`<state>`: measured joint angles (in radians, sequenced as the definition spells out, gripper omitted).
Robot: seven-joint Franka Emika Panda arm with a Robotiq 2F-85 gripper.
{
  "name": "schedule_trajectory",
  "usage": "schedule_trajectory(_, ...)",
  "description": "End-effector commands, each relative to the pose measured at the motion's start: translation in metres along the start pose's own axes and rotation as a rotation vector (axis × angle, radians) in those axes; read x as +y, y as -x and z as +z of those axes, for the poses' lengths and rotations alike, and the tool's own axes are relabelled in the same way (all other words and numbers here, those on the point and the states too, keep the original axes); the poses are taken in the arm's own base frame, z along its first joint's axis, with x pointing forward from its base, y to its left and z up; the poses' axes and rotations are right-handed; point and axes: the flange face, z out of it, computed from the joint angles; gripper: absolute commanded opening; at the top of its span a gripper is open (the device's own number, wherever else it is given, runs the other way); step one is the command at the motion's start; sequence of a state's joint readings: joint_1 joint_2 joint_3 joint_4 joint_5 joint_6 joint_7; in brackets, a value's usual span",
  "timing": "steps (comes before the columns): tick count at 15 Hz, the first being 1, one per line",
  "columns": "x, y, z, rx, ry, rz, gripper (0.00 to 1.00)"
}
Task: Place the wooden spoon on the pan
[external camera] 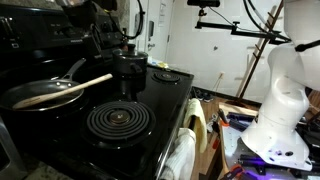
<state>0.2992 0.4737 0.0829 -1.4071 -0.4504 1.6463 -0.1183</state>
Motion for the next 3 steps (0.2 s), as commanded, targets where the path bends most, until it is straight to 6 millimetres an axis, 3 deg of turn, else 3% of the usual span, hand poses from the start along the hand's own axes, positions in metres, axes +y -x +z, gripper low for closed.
schedule_trajectory(1, -0.017, 0.023, 0.011, 0.032, -0.079, 0.072, 1.0)
schedule_trajectory(2, -0.009, 0.005, 0.01, -0.003, -0.038, 0.035, 1.0)
schedule_trajectory(3, -0.013, 0.006, 0.013, 0.007, -0.052, 0.042, 1.0)
